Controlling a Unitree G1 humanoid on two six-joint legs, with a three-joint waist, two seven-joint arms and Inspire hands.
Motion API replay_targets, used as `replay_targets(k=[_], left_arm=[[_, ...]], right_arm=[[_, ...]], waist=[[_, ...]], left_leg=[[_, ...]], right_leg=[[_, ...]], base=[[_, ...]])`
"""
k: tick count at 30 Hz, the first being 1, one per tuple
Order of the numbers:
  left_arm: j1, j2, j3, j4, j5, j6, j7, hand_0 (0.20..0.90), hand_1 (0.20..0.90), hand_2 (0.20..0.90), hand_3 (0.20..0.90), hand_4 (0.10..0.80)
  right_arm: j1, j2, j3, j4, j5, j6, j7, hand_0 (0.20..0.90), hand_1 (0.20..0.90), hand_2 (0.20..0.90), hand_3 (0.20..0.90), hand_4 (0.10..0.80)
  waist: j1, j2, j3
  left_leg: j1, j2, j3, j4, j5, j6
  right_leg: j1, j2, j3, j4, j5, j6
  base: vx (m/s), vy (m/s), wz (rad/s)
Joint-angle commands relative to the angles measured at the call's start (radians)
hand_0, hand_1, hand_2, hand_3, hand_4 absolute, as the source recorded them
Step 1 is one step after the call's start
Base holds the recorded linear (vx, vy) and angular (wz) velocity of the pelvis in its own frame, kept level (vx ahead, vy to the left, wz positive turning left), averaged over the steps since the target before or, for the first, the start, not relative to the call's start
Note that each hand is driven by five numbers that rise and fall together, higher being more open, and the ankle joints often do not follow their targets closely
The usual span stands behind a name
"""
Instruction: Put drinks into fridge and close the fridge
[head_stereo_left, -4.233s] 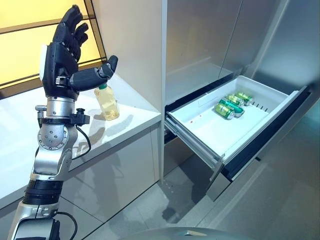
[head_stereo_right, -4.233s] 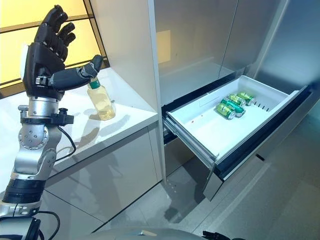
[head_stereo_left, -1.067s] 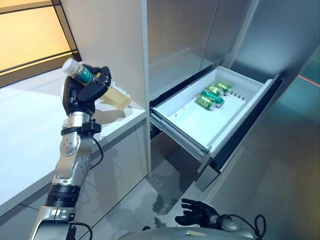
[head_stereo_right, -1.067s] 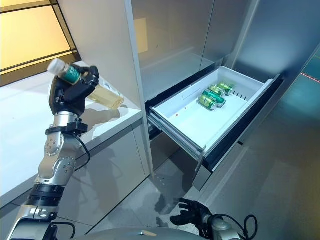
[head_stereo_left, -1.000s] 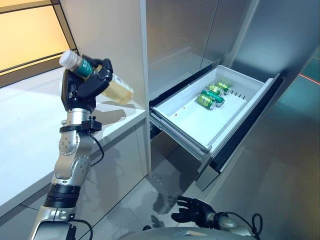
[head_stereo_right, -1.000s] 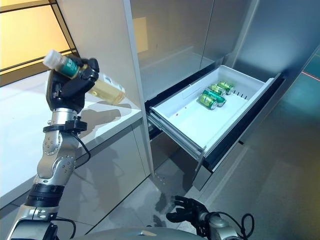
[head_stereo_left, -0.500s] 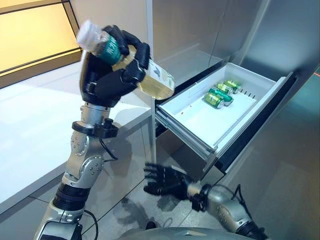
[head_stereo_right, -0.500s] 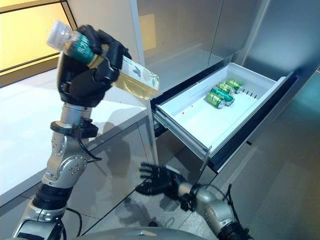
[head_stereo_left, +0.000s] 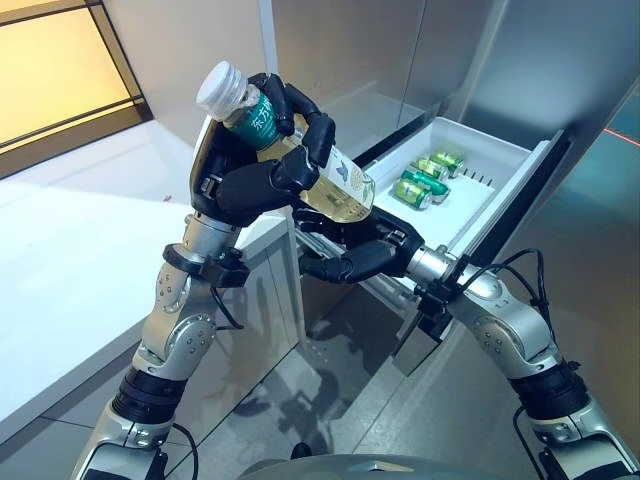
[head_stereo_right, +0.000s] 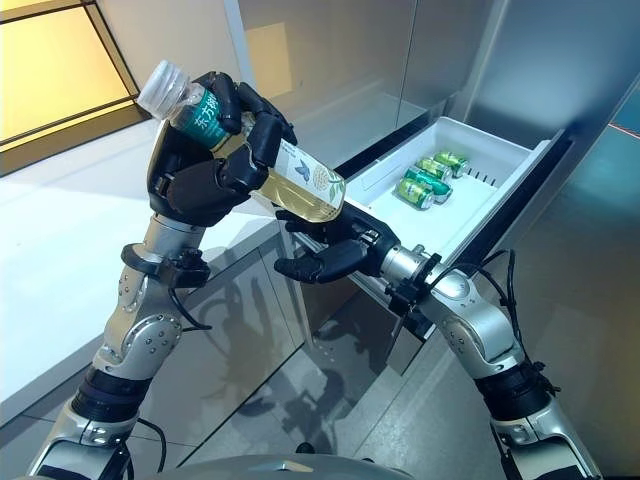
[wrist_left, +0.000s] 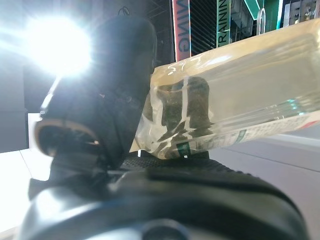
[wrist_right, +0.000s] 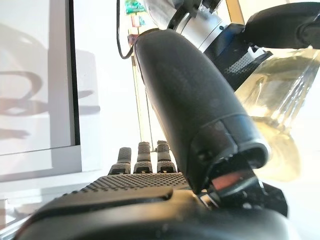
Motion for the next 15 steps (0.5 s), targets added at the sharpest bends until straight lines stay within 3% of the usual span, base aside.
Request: replay_targets(k=[1, 15], left_arm=[[-0.142, -0.02, 0.008, -0.012, -0.002, -0.089, 0.032, 0.3, 0.3, 0.3, 0.2, 0.1], [-0.185, 0.011, -0.065, 0.055, 0.12, -0.064, 0.092, 0.3, 0.3, 0.3, 0.2, 0.1]], right_arm=[[-0.085, 0.025, -0.039, -0.145, 0.091, -0.068, -0.022, 0.9, 0.9, 0.9, 0.9, 0.8], [-0.142, 0.04, -0.034, -0.121, 0.029, -0.139, -0.187, 0.9, 0.9, 0.9, 0.9, 0.8]], waist=[[-0.007, -0.021, -0.091], [-0.014, -0.017, -0.088]], left_leg=[[0.019, 0.027, 0.069, 0.001, -0.081, -0.021], [0.029, 0.034, 0.084, 0.001, -0.084, -0.019]], right_leg=[[-0.025, -0.006, 0.074, 0.012, 0.035, 0.045], [-0.023, -0.006, 0.08, 0.018, 0.031, 0.046]], base=[[-0.008, -0.014, -0.05], [0.001, -0.006, -0.03]])
